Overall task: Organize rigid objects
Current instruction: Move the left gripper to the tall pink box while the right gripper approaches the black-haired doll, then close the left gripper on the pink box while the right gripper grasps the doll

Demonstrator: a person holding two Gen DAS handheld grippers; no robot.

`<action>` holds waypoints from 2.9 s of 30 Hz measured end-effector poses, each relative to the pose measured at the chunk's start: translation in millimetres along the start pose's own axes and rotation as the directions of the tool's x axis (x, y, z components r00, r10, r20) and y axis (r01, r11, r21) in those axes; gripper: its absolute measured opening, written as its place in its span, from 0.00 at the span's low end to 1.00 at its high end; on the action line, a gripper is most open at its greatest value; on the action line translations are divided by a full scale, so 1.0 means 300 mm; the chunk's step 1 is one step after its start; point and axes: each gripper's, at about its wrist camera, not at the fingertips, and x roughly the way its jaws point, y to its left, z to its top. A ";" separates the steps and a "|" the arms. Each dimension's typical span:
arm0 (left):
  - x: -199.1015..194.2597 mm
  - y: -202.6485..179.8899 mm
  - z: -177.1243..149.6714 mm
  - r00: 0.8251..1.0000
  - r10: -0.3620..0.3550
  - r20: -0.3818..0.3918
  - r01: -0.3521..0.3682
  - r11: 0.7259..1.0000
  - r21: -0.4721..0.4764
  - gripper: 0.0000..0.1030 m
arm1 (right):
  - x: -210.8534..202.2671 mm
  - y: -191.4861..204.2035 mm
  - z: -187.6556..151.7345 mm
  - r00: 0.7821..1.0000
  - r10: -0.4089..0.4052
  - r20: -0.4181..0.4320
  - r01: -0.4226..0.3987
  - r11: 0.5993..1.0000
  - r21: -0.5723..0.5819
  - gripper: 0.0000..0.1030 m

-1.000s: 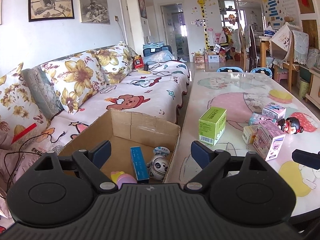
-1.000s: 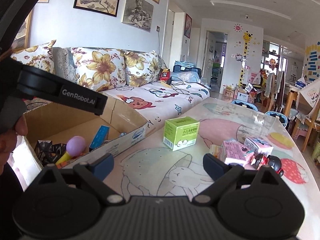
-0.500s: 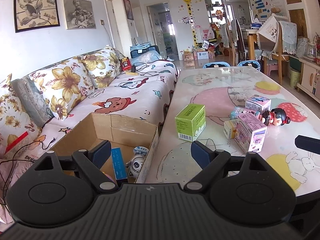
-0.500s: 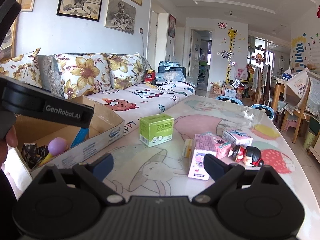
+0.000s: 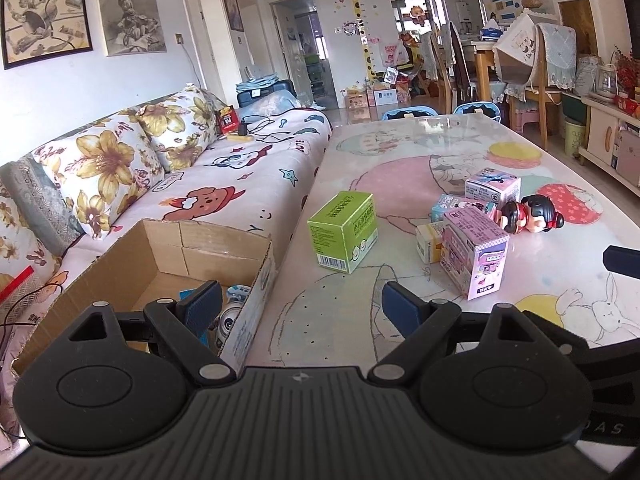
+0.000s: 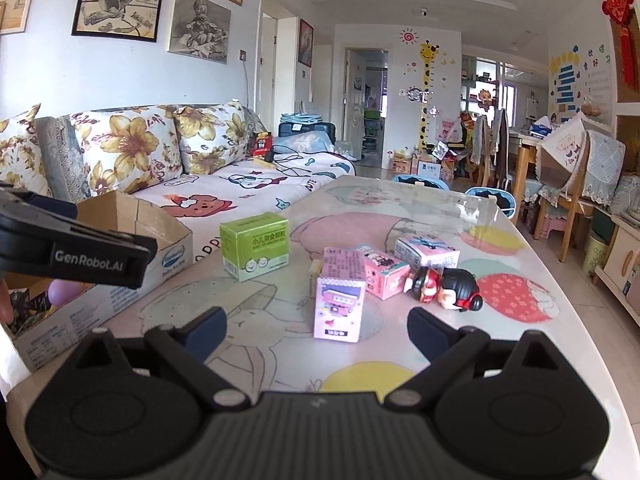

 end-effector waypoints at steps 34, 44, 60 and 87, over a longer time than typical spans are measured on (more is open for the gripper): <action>0.164 -0.328 0.004 0.963 -0.267 -0.029 0.267 0.964 0.000 1.00 | 0.347 -0.427 0.022 0.988 -0.119 -0.095 0.136 0.970 0.203 0.99; 0.220 -0.344 0.043 0.971 -0.238 -0.015 0.237 0.971 -0.023 1.00 | 0.444 -0.423 0.036 0.994 -0.062 -0.087 0.076 0.984 0.159 0.99; 0.255 -0.349 0.064 0.974 -0.220 -0.049 0.218 0.975 -0.051 0.80 | 0.562 -0.461 0.065 0.985 -0.085 -0.152 0.111 0.979 0.169 0.99; 0.163 -0.275 0.014 0.969 -0.231 -0.087 0.228 0.973 -0.046 0.54 | 0.453 -0.406 0.029 0.989 -0.051 -0.142 0.072 0.987 0.147 0.97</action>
